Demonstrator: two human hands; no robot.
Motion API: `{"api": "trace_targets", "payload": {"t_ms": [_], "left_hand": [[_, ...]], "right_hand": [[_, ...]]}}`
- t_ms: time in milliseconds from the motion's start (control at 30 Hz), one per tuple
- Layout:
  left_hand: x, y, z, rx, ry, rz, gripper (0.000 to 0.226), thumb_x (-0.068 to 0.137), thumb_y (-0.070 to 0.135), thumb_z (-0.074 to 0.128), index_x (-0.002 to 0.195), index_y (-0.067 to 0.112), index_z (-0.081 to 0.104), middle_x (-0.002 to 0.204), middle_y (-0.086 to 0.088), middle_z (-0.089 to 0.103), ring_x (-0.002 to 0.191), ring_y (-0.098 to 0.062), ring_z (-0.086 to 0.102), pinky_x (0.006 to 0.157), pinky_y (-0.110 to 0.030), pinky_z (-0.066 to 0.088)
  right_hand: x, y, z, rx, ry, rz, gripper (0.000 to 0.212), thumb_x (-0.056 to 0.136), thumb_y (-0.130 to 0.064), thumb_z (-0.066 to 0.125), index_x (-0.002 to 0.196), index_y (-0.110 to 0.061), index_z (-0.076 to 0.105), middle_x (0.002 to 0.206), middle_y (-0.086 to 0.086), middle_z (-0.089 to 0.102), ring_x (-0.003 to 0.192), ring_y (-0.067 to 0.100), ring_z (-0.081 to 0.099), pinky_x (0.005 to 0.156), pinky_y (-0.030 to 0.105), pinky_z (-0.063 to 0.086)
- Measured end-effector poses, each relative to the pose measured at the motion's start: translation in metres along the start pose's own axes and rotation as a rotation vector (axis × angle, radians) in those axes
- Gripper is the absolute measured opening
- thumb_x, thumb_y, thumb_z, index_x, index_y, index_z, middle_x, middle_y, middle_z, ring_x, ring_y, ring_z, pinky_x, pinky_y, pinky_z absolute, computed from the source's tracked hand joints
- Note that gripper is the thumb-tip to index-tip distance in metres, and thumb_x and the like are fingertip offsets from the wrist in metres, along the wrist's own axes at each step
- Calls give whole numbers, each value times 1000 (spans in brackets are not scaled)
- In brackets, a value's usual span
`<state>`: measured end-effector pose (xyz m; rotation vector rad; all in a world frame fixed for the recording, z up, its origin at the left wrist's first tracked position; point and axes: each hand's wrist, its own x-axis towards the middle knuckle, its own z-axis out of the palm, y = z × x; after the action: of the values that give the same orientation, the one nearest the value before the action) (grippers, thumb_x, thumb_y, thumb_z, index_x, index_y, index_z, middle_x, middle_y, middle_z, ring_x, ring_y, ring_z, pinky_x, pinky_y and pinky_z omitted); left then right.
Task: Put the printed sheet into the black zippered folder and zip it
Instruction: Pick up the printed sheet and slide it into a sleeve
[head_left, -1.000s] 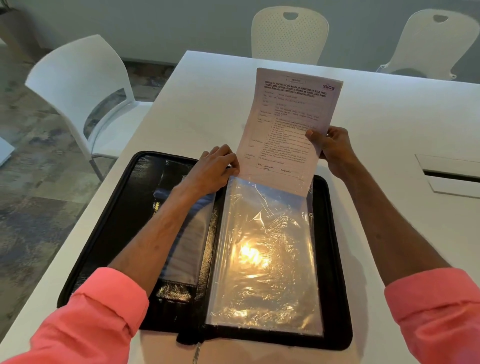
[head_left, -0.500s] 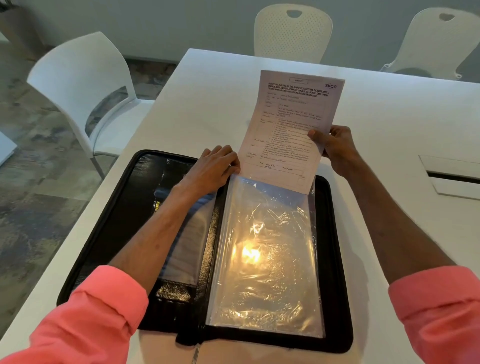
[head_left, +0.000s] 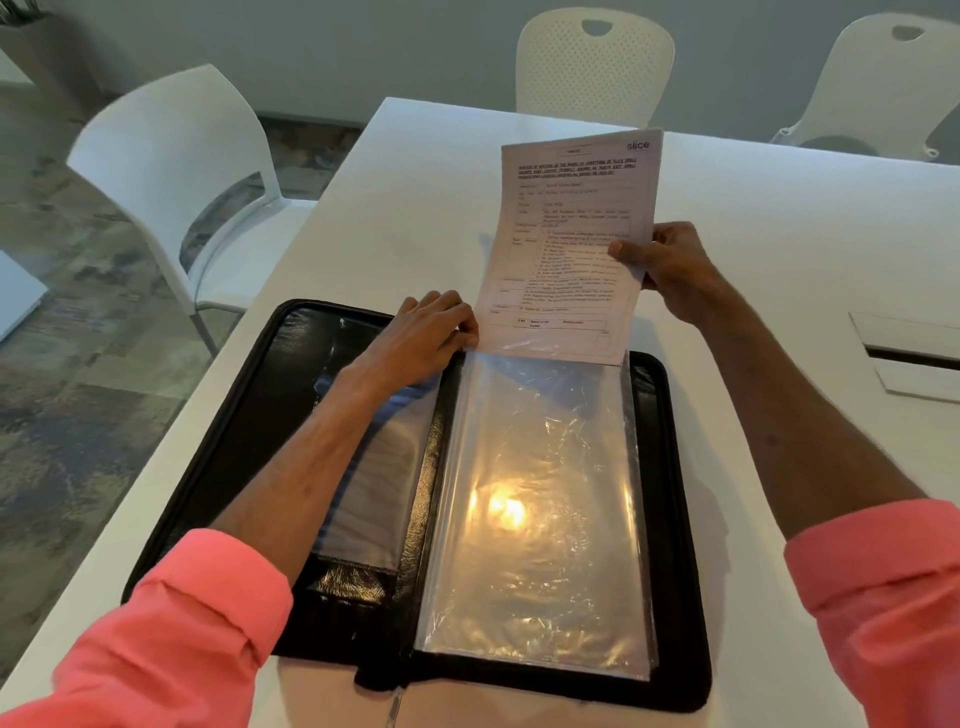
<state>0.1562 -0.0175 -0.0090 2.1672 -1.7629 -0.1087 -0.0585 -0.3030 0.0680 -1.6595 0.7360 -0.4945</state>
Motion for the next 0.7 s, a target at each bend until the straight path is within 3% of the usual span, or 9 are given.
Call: {"api": "trace_targets", "payload": {"t_ms": [167,433,600,700], "left_hand": [[-1,3,-2,-31,-111,21,14,108,36,58,119,31,64,129,3,53,120,-18,49,109,-44,36],[6,-2,-16,110,-135,58,20,107,38,59,125,32,64,139,1,51,127,-22,52,111,-46,38],[8,-4,-19,209,-154,125,30,108,39,59,137,30,60,146,0,49,128,-23,53,110,-45,43],[10,2,-17,215,-131,144,28,108,38,60,133,27,60,144,-2,50,125,-23,55,109,-45,45]], "right_hand": [[-5,-2,-4,-17,5,-32,13,98,-7,75,106,-17,77,119,8,81,108,33,80,90,49,67],[-10,-2,-7,-1,-16,-40,11,99,-8,76,107,-15,77,114,2,81,100,25,82,82,40,69],[-2,6,-11,-42,-15,-25,22,98,-8,77,120,-5,75,123,11,79,106,30,81,90,49,68],[2,5,-15,-55,-36,-22,31,98,-9,76,127,1,72,126,13,78,109,33,80,94,51,66]]}}
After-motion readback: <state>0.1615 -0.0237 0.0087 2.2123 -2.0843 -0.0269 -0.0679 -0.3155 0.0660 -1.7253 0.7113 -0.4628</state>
